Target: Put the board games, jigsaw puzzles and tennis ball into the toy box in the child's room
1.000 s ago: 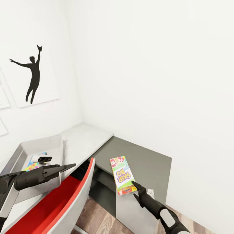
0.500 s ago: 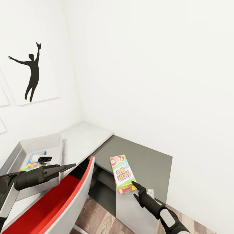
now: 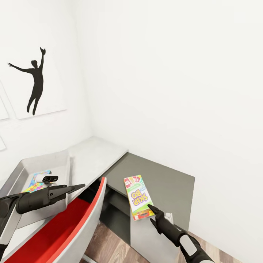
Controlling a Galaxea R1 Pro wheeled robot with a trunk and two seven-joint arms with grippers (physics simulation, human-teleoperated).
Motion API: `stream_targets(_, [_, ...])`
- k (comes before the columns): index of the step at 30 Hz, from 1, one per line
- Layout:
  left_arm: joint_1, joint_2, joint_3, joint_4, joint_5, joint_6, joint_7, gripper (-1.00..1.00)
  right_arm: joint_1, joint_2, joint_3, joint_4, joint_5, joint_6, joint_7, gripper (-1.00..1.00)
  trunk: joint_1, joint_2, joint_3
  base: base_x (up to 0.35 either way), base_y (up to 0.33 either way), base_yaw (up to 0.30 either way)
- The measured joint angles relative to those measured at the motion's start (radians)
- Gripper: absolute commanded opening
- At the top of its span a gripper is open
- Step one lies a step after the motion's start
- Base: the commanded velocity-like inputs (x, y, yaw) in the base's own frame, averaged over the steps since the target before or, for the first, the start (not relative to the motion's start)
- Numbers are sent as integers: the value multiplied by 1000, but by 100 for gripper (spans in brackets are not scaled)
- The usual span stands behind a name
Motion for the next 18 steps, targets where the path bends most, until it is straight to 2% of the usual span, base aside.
stream_targets(14, [-1,0,-1,0,0,0,0,100,0,0,-1,1,7,-2,0,100,0,0,0,7,13,0])
stream_targets(18, [0,0,-1,0,0,0,0,100,-1,0,-2,-1,-10,2,0,100,0,0,0,0,21,0])
